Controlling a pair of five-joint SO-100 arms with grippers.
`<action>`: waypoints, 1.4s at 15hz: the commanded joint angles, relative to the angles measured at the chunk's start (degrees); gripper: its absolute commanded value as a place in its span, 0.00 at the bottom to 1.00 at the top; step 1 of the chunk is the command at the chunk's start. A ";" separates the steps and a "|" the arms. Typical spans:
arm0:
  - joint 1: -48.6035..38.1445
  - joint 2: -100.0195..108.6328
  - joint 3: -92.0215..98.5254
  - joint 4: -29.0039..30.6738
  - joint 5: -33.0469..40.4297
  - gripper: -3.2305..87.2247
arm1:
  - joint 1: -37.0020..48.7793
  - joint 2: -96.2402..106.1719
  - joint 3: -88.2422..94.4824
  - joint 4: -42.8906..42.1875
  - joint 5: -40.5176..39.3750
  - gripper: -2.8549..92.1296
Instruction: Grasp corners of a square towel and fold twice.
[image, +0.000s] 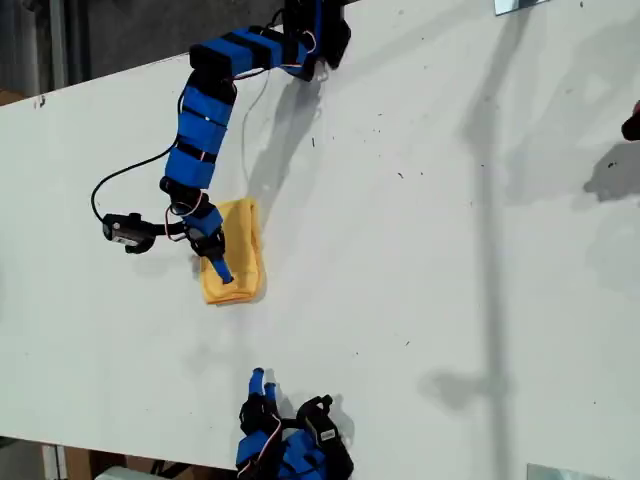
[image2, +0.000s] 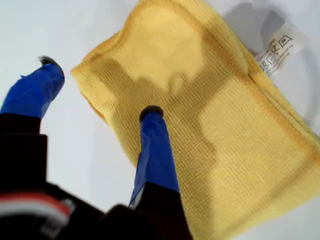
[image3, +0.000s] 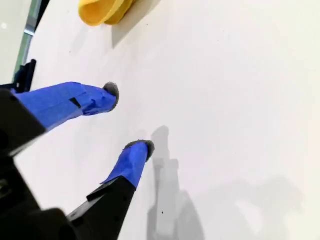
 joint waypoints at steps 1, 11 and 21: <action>0.18 0.35 -0.18 0.62 -0.26 0.21 | 3.43 12.57 9.23 2.81 1.05 0.32; 3.25 0.44 -0.70 0.09 4.22 0.21 | 0.97 130.87 96.33 19.60 13.89 0.13; 18.98 0.44 1.85 0.00 0.88 0.19 | -11.07 130.69 102.39 31.11 53.26 0.14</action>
